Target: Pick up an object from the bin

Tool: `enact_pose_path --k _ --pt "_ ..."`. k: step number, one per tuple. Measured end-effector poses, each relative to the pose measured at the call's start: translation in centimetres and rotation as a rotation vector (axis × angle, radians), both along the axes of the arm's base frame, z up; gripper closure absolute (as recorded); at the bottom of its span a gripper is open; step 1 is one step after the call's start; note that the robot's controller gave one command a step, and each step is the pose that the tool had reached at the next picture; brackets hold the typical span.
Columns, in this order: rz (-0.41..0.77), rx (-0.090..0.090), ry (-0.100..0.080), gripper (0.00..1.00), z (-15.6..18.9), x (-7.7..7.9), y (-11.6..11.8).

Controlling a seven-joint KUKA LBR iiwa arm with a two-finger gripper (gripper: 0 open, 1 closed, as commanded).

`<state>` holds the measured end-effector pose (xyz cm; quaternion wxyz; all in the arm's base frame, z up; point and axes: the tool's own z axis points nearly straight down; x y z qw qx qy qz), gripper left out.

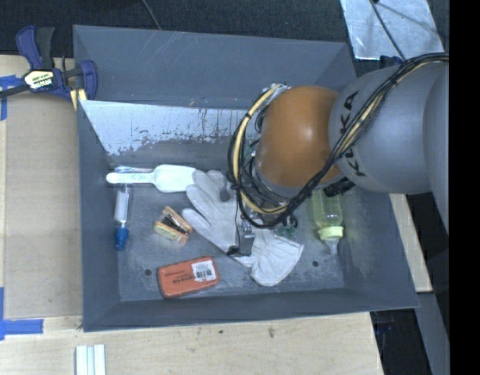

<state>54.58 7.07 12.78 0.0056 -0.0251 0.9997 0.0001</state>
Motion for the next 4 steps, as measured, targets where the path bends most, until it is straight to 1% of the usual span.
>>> enact_pose_path --k 1,2,3,4 --pt "0.046 -0.001 0.007 0.0 -5.2 0.3 3.1" --pt "0.019 0.002 0.0 1.0 -5.5 -2.0 7.1" --pt "0.019 0.002 0.0 1.0 -5.5 -2.0 7.1" --pt "0.031 -0.002 0.016 1.0 -1.4 -1.7 6.7"
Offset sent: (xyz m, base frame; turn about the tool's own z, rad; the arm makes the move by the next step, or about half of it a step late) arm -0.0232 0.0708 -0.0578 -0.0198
